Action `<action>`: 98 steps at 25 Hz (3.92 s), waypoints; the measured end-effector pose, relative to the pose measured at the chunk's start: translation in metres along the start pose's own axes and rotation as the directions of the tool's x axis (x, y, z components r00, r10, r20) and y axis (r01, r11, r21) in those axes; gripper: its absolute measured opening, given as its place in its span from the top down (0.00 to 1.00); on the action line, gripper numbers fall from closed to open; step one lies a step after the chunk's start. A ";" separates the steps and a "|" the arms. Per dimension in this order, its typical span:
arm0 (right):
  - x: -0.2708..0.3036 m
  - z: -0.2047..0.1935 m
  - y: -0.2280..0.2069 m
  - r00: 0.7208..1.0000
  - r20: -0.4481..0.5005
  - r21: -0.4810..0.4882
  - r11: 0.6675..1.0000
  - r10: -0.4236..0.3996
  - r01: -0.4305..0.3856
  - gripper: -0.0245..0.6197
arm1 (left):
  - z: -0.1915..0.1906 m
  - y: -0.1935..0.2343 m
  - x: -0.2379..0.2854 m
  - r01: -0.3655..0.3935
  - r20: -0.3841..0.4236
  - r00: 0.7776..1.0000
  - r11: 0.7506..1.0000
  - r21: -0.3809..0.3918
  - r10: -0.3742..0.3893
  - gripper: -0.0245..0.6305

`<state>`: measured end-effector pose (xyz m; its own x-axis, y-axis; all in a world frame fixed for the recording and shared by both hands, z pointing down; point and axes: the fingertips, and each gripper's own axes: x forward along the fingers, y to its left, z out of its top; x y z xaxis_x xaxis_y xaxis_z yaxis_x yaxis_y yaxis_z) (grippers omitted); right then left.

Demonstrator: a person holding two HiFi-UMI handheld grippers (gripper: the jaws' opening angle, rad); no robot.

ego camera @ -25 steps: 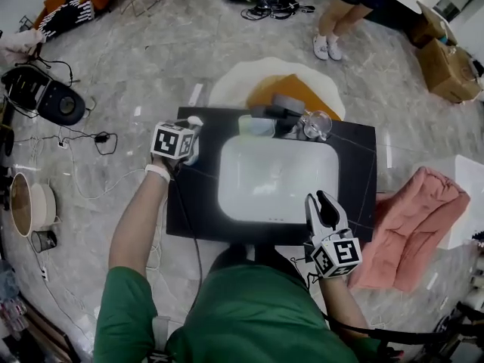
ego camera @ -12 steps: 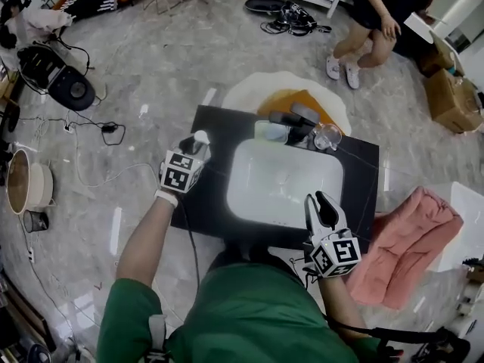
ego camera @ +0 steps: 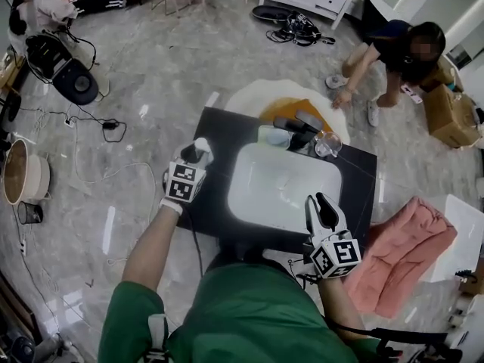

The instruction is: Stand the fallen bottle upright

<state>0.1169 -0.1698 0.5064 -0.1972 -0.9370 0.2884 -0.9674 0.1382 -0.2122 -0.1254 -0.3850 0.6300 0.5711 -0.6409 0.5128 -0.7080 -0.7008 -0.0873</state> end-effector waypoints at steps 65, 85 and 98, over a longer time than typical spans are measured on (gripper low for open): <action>-0.054 0.169 -0.045 0.914 0.401 -0.170 0.977 -0.052 0.130 0.81 | 0.248 -0.103 -0.161 0.065 0.470 0.883 0.992 -0.110 -0.005 0.75; -0.046 0.164 -0.049 0.923 0.378 -0.145 0.981 -0.064 0.128 0.81 | 0.239 -0.099 -0.147 0.083 0.435 0.900 0.988 -0.129 -0.019 0.75; -0.045 0.162 -0.057 0.925 0.370 -0.131 0.981 -0.086 0.144 0.81 | 0.241 -0.103 -0.133 0.107 0.419 0.907 0.986 -0.128 -0.044 0.75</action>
<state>0.2069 -0.1873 0.3542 -0.0402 -0.9974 -0.0606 -0.9981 0.0429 -0.0442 -0.0282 -0.3026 0.3650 0.7230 -0.6819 0.1108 -0.6903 -0.7193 0.0780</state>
